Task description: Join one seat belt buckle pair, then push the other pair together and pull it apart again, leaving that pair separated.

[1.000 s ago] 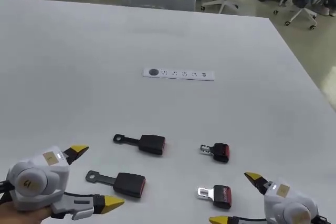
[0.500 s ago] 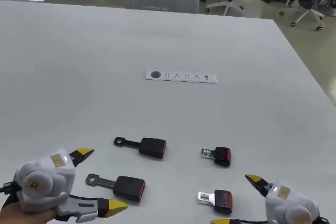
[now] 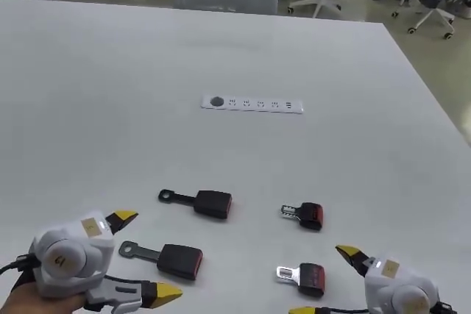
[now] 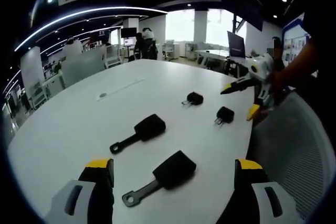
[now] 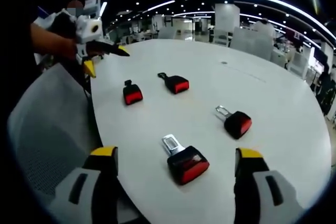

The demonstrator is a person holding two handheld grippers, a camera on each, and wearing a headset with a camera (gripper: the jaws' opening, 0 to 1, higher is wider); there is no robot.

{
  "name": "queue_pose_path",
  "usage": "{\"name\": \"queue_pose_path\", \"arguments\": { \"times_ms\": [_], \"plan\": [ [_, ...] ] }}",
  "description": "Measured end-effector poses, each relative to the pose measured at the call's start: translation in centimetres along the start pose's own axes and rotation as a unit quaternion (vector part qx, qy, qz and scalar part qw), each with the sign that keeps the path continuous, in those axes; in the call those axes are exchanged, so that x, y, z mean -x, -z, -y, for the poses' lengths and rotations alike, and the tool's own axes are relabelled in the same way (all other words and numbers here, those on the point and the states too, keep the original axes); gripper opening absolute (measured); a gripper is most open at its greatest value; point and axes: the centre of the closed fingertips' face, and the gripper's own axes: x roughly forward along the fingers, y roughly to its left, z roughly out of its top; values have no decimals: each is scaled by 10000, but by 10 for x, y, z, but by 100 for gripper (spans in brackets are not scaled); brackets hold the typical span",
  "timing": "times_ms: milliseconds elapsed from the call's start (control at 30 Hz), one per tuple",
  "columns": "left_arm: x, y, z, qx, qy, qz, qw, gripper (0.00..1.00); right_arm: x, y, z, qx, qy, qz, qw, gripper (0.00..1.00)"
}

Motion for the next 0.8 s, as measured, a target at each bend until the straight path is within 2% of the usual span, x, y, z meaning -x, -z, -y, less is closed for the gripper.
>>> {"name": "queue_pose_path", "arguments": {
  "times_ms": [233,400,533,800],
  "plan": [
    [-2,4,1,23,22,-39,10000,97,-2,2,-1,-35,-26,-38,10000,93],
    [-4,11,1,-29,54,-150,9999,97,-4,3,0,-43,-44,-57,10000,93],
    [-6,11,-1,-26,74,-154,9999,97,-7,3,2,-43,-68,-67,9999,93],
    [-16,15,-2,-198,207,-294,9992,97,-11,7,6,-32,-173,-158,9997,93]
  ]
}}
